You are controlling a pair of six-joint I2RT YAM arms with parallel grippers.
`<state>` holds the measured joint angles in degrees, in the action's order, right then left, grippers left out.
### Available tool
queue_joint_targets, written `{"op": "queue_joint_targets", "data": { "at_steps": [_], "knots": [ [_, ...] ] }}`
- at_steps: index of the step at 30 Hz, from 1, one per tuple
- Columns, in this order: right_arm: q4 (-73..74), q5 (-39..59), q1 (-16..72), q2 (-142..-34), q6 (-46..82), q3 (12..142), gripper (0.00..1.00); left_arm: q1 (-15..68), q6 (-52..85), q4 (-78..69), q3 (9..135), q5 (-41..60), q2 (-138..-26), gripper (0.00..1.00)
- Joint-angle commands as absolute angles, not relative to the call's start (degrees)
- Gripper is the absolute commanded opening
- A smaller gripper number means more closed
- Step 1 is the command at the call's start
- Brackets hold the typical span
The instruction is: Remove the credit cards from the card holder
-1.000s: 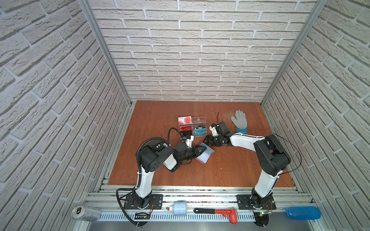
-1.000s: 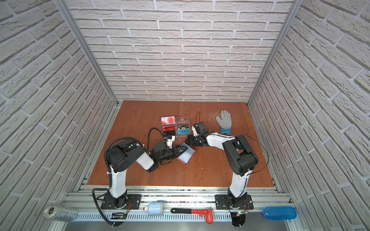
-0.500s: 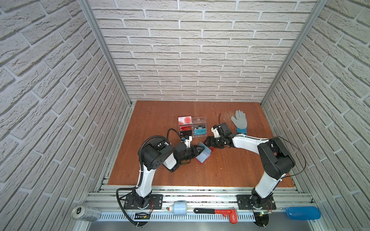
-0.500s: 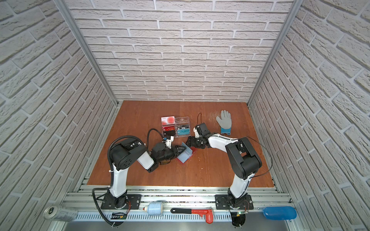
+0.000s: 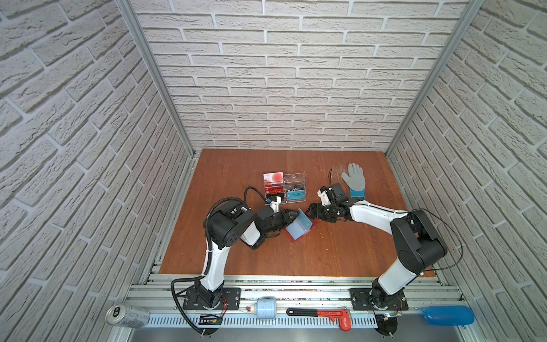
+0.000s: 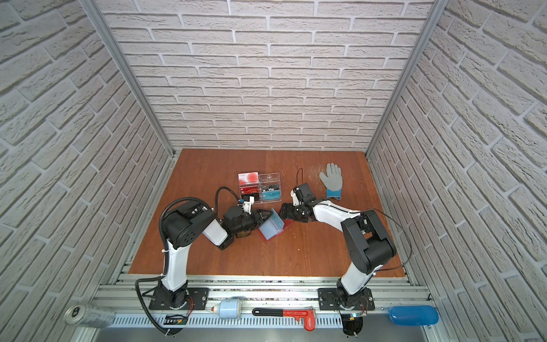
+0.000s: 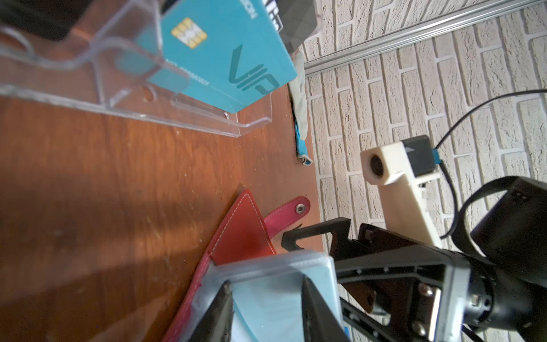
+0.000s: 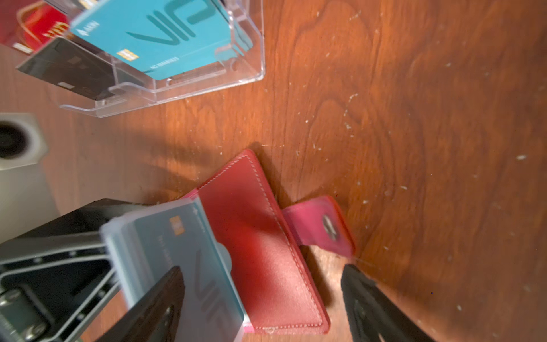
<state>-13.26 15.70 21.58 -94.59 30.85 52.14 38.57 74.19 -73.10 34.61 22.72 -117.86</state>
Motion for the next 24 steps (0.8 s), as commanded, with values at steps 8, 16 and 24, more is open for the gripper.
{"op": "queue_joint_targets", "data": {
  "at_steps": [8,16,24],
  "knots": [
    [-12.0,16.8,21.5,-89.1,29.1,50.3,0.87,37.8,71.0,-68.4,36.4,24.5,-112.8,0.42],
    [-12.0,19.6,21.6,-93.0,29.2,51.4,0.85,37.1,68.3,-61.7,34.5,24.5,-103.0,0.60],
    [-15.4,18.4,21.7,-96.5,28.6,53.3,0.70,36.8,65.3,-52.8,29.6,20.8,-93.1,0.93]
  ]
}}
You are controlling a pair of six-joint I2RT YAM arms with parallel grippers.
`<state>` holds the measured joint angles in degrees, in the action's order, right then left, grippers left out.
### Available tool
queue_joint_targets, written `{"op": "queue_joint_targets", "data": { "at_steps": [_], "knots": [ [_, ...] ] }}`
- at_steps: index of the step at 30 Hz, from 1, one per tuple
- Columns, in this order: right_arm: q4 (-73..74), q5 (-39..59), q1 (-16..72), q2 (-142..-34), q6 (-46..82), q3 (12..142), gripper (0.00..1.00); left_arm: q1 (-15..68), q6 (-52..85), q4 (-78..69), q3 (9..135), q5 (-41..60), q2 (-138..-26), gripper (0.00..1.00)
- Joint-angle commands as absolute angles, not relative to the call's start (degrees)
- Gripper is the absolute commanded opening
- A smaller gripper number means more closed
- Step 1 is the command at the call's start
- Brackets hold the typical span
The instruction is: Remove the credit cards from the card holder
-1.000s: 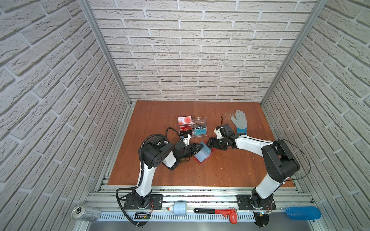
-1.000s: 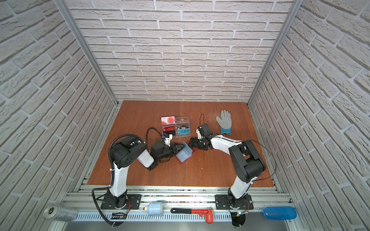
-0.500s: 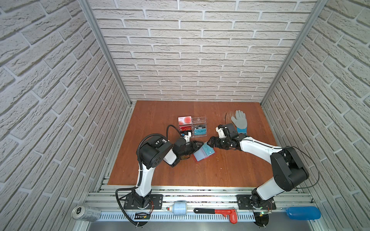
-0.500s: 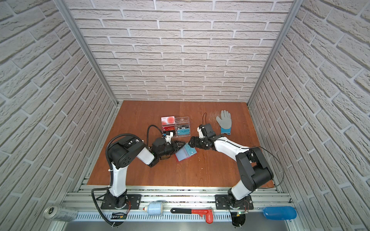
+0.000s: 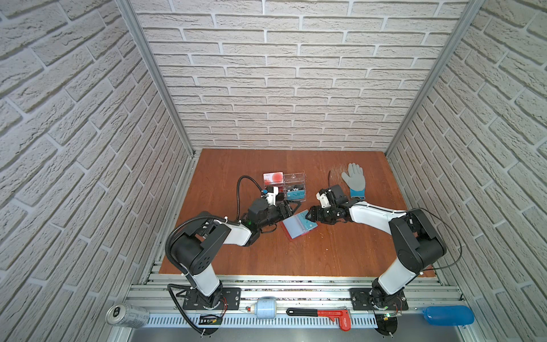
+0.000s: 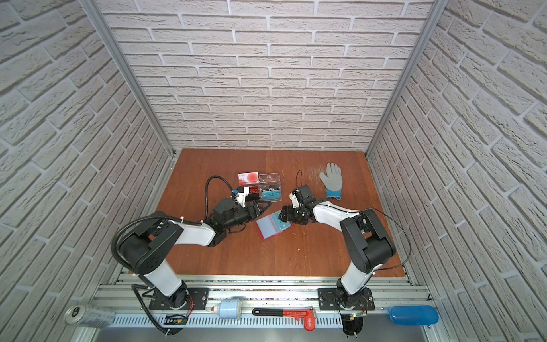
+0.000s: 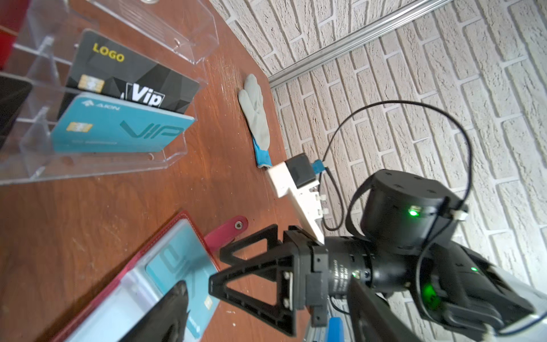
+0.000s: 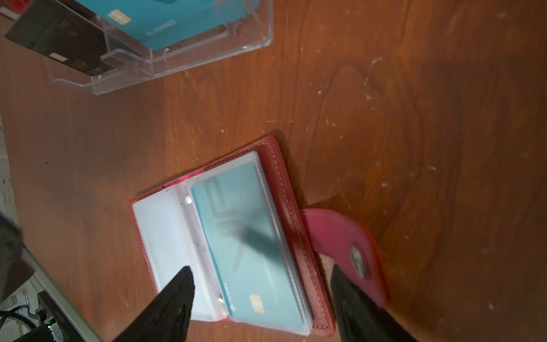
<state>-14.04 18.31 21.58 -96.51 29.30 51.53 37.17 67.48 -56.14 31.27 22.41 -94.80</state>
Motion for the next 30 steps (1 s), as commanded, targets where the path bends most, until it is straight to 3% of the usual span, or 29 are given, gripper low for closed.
{"op": "queue_joint_targets", "data": {
  "at_steps": [1,9,14,22,30],
  "knots": [
    [-15.9,18.0,21.7,-96.6,28.5,53.3,0.67,36.8,65.2,-52.8,29.1,20.7,-92.7,0.97],
    [-16.6,19.2,22.4,-97.2,30.2,53.6,0.43,36.8,63.9,-43.7,30.1,20.1,-89.5,0.98],
    [-12.9,22.0,23.4,-98.3,32.6,51.1,0.34,36.8,64.0,-36.8,30.7,16.5,-87.0,0.98],
    [-6.9,28.8,25.7,-99.7,35.8,49.6,0.29,36.9,67.1,-38.4,32.0,16.9,-90.4,0.98],
    [-10.3,24.6,23.4,-94.9,32.2,49.7,0.30,38.2,67.2,-38.0,35.5,17.7,-94.1,0.98]
  ]
}}
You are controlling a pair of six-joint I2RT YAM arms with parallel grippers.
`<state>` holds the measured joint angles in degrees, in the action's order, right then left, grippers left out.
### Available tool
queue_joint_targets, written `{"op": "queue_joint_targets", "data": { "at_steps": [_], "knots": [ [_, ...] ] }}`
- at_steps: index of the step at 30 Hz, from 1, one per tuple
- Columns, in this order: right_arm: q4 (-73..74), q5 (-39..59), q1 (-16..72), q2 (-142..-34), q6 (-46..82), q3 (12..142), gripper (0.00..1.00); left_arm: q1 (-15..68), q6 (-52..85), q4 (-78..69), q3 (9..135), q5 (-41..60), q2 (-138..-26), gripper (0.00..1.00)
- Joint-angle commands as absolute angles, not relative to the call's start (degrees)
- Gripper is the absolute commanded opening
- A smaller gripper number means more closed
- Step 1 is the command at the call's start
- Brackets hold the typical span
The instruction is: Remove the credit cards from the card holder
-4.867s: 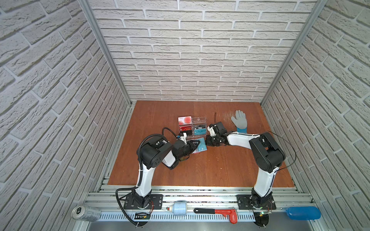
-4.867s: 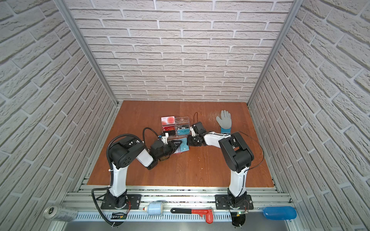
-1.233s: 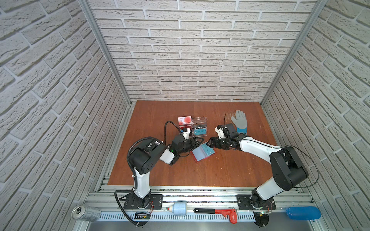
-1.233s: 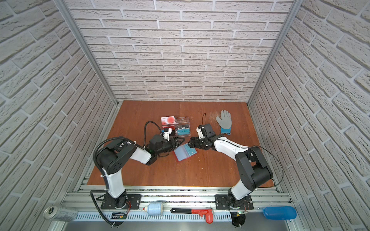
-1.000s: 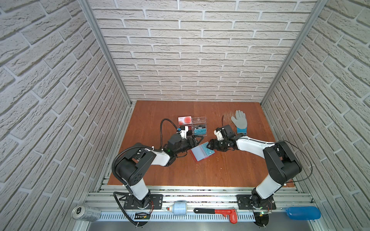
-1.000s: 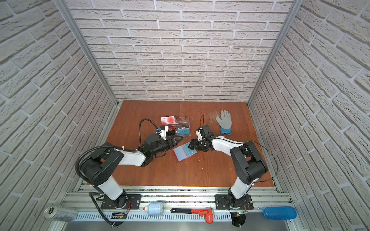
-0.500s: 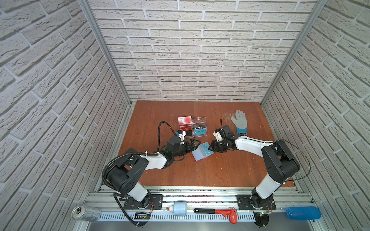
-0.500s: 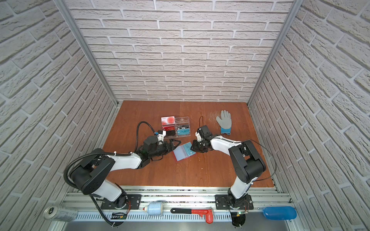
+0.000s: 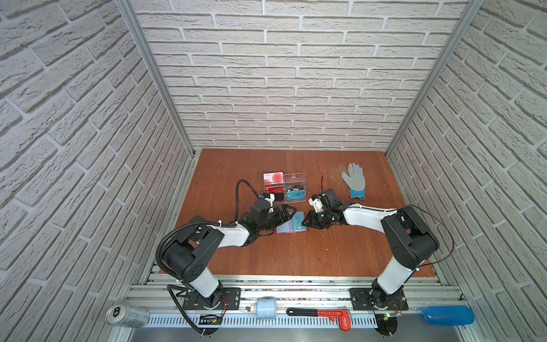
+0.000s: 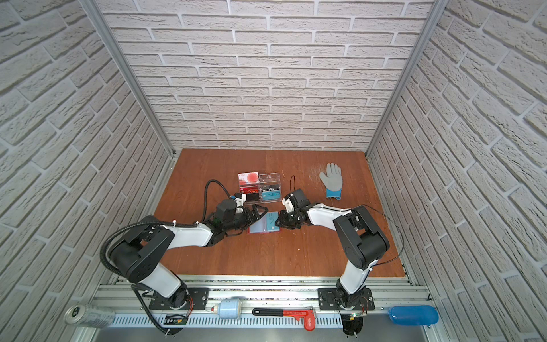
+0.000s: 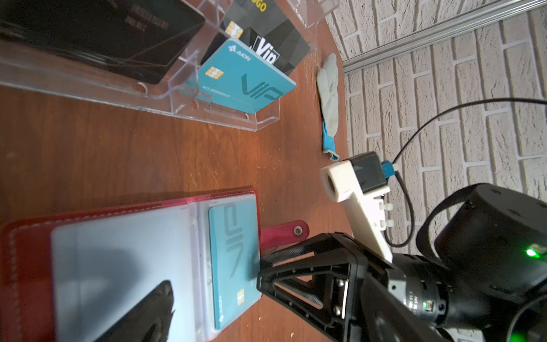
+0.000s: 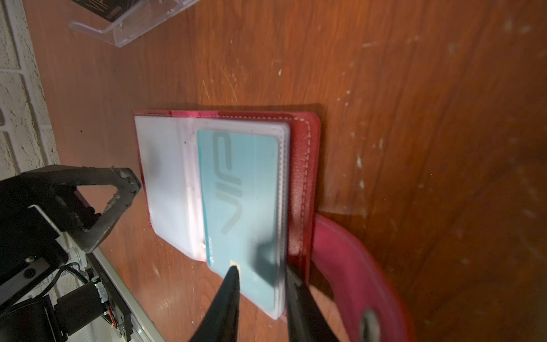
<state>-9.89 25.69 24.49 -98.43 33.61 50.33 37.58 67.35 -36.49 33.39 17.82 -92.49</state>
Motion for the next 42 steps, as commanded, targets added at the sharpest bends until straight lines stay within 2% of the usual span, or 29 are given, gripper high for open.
{"op": "queue_joint_targets", "data": {
  "at_steps": [1,12,21,27,31,42],
  "knots": [
    [-10.4,23.8,23.1,-94.4,32.0,49.5,0.32,38.5,67.4,-38.4,35.9,17.8,-94.9,0.98],
    [-12.5,18.1,22.8,-94.3,30.1,50.0,0.37,39.6,69.1,-43.4,35.9,18.9,-100.1,0.98],
    [-14.4,15.3,23.0,-95.8,29.4,51.0,0.37,39.7,68.6,-43.0,36.1,20.4,-101.7,0.98],
    [-14.1,15.8,23.6,-99.1,29.8,52.0,0.33,39.9,68.1,-42.1,37.4,22.3,-102.8,0.98],
    [-14.3,15.7,24.1,-100.5,30.0,52.6,0.27,39.9,68.0,-42.5,37.3,22.7,-103.2,0.98],
    [-14.2,17.0,24.4,-102.7,30.7,52.9,0.21,40.3,67.9,-42.0,38.4,23.4,-103.8,0.98]
  ]
}}
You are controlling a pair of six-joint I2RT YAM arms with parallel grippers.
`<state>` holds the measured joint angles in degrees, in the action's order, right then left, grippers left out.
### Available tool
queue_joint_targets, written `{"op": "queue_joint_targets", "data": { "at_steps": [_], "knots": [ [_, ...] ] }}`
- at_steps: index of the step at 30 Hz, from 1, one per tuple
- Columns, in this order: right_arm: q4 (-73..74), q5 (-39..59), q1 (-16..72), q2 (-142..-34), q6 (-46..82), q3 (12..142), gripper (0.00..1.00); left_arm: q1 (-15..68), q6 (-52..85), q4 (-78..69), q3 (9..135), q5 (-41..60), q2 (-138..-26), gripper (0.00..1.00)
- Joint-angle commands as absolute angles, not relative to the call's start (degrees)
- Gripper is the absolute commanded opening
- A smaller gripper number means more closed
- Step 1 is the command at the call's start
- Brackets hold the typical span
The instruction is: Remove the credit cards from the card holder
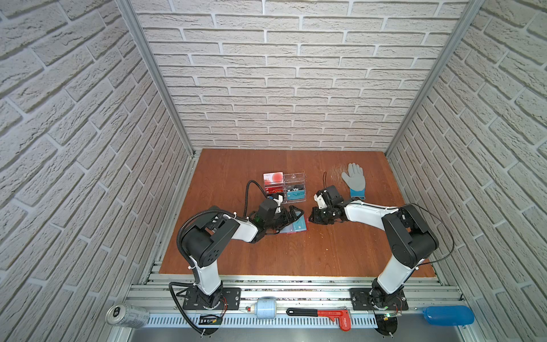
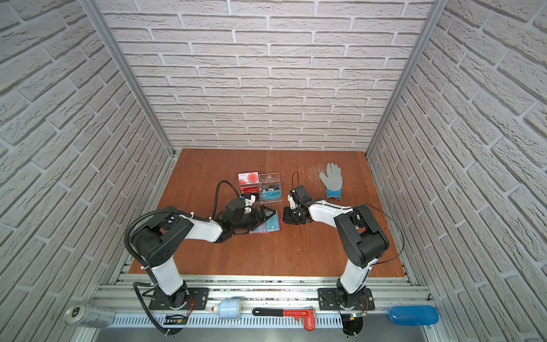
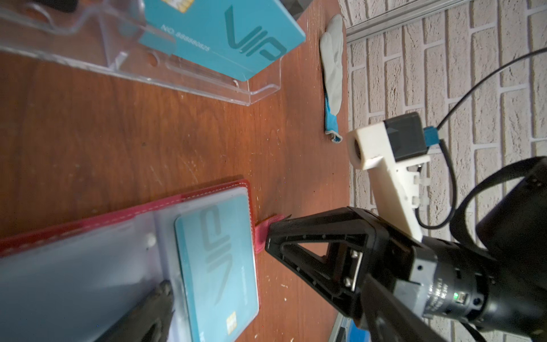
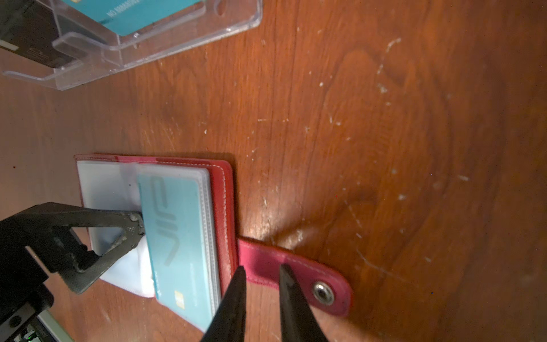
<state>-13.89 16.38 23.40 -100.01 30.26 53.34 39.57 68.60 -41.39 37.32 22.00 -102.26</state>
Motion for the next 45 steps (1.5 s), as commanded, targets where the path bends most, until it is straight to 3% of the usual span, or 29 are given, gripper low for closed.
{"op": "queue_joint_targets", "data": {
  "at_steps": [1,45],
  "knots": [
    [-14.2,17.1,24.4,-102.9,30.7,53.0,0.20,40.3,68.1,-42.3,38.3,23.5,-103.9,0.98],
    [-14.0,18.7,24.6,-106.1,31.6,53.7,0.08,40.4,71.0,-58.6,33.2,25.4,-103.4,0.98]
  ]
}}
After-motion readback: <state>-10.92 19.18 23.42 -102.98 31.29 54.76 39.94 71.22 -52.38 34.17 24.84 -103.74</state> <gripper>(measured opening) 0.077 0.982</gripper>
